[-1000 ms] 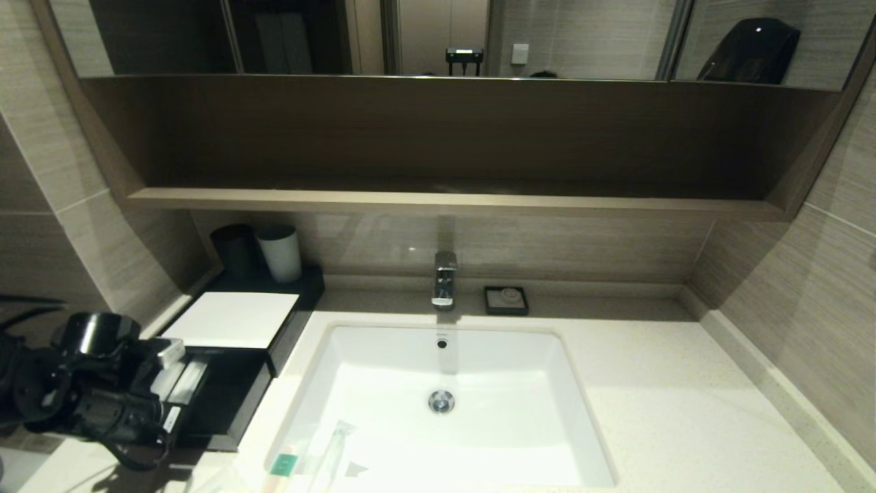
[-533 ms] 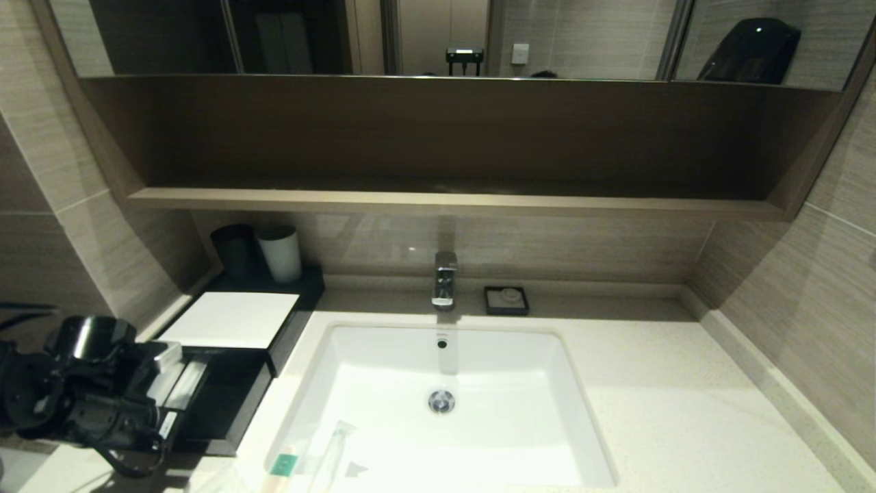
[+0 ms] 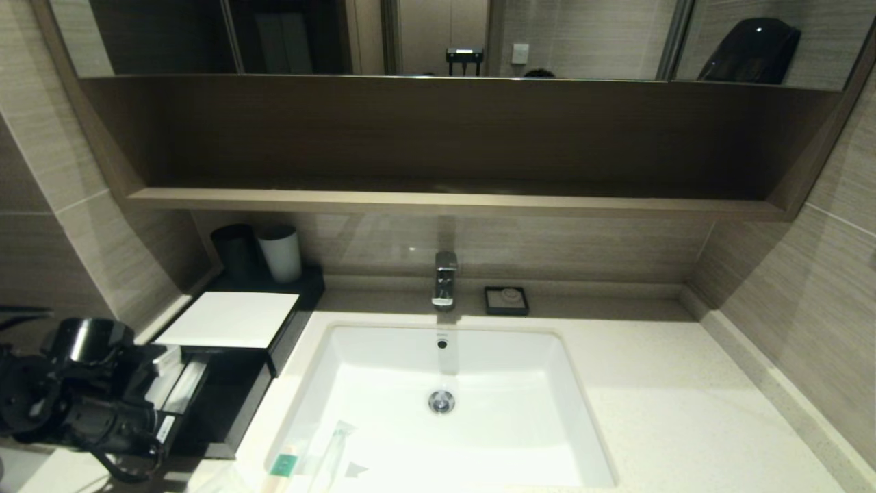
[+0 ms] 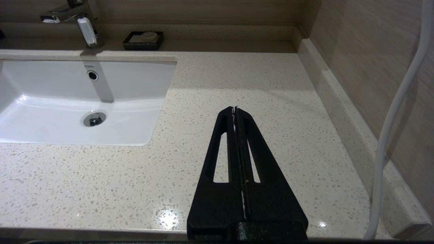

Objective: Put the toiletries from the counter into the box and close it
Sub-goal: Open the drawer

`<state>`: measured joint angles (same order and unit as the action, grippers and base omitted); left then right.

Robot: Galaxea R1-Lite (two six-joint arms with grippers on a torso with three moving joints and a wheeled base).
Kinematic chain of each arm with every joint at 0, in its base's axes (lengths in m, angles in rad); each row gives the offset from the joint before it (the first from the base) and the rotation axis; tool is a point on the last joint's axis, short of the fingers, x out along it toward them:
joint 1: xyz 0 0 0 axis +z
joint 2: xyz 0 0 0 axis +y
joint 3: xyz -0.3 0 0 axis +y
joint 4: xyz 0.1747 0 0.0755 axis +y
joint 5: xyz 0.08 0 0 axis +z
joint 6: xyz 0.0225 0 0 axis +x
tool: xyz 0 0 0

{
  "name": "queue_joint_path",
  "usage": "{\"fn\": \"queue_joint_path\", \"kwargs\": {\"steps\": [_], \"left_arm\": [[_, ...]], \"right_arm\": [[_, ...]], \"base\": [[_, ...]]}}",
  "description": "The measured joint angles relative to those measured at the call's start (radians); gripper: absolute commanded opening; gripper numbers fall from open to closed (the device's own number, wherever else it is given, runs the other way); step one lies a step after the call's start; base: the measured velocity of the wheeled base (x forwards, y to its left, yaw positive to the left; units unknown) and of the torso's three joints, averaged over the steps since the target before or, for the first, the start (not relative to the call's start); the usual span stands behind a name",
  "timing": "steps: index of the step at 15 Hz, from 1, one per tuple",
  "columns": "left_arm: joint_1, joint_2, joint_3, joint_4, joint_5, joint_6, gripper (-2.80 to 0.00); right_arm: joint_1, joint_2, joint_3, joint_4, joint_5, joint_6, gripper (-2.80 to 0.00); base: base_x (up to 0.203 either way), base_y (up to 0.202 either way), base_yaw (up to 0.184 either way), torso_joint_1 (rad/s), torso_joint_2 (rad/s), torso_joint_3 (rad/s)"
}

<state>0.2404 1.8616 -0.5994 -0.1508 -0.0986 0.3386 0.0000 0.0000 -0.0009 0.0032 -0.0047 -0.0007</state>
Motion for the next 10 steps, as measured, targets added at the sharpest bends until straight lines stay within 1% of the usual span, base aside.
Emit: {"fn": "queue_joint_path", "kwargs": {"steps": [5, 8, 10], "left_arm": [[0.0, -0.049, -0.005, 0.0, -0.011, -0.02, -2.8], [0.002, -0.09, -0.018, -0.009, -0.009, -0.053, -2.8], [0.001, -0.133, -0.027, -0.009, -0.008, -0.091, -2.8]], "right_arm": [[0.0, 0.0, 0.0, 0.0, 0.0, 0.0, -2.8], [0.0, 0.0, 0.0, 0.0, 0.0, 0.0, -2.8], [0.0, 0.0, 0.0, 0.0, 0.0, 0.0, -2.8]], "base": [[0.0, 0.0, 0.0, 0.0, 0.0, 0.0], [0.0, 0.0, 0.0, 0.0, 0.0, 0.0], [0.0, 0.0, 0.0, 0.0, 0.0, 0.0]]}}
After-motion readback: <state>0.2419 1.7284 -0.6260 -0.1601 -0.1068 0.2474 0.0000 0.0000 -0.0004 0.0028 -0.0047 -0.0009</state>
